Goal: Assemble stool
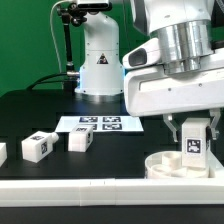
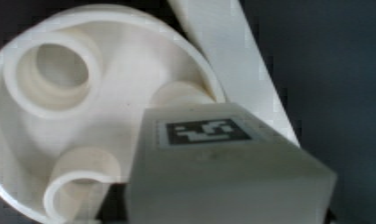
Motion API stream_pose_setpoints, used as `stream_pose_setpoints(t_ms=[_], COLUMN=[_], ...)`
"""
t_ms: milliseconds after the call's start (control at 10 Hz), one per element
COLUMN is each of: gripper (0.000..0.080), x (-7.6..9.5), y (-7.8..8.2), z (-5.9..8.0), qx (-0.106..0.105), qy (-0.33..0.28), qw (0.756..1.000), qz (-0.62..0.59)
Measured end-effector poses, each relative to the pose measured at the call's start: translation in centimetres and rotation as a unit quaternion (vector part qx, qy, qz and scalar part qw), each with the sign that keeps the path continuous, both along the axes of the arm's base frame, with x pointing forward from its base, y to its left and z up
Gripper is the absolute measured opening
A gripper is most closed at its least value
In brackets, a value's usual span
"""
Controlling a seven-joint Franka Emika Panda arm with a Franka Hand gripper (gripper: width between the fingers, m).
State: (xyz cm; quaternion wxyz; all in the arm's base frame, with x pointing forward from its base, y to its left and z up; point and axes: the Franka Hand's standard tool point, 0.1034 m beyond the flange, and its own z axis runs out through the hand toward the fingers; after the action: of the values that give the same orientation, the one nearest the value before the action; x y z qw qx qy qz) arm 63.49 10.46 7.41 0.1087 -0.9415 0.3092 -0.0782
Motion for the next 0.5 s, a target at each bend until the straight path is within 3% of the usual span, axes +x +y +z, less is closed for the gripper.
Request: stream_pose_setpoints(t_ms=[500], gripper=[0.0346], x=[-0.12], y=[0.14], z=[-0.14], qx=[0.064], qy=[0.035], qw=[0.977], qz=[-0.201])
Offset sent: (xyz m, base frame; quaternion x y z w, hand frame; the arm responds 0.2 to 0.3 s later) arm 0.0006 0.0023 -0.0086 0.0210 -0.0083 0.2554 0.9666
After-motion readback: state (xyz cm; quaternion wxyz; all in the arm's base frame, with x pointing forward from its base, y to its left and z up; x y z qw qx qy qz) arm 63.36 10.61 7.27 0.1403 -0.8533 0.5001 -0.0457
